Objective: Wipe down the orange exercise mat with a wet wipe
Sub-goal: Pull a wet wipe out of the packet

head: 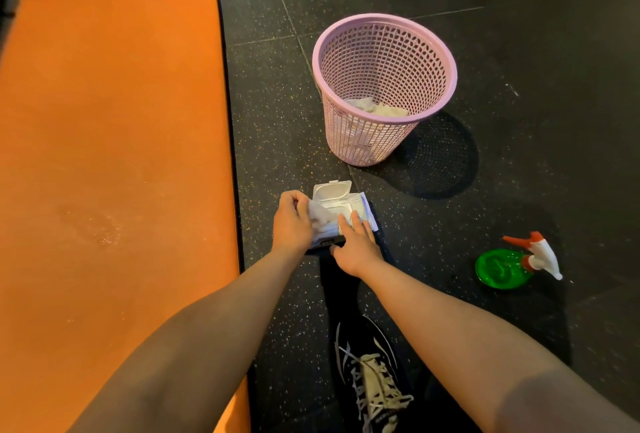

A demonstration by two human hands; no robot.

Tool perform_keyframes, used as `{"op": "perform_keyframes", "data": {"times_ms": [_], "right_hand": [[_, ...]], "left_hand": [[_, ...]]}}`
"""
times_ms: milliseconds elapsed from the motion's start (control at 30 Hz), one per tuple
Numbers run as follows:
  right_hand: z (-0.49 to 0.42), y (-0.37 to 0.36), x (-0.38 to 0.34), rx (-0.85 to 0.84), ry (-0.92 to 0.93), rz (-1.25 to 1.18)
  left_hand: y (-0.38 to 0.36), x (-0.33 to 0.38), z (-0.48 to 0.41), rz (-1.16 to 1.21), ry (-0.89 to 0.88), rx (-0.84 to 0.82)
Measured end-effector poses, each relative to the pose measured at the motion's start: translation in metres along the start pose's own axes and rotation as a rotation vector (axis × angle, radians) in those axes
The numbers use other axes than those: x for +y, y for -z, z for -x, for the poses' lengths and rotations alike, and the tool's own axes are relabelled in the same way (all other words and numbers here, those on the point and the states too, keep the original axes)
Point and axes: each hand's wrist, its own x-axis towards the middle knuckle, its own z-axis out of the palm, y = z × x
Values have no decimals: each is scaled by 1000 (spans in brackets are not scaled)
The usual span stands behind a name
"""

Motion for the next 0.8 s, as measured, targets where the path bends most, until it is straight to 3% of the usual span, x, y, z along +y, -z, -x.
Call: {"op": "perform_keyframes", "data": {"times_ms": [167,433,633,800], "right_hand": [[3,2,-4,-12,-11,7],[12,-11,-3,116,78,-145],[12,-14,-10,157,202,2],[9,-8,0,147,1,95]], "left_hand": [[18,7,-3,16,34,36],[20,-25,5,-490,171,-433],[20,-21,-1,-406,-10,-454],[1,-28,-9,-509,-52,-497]]}}
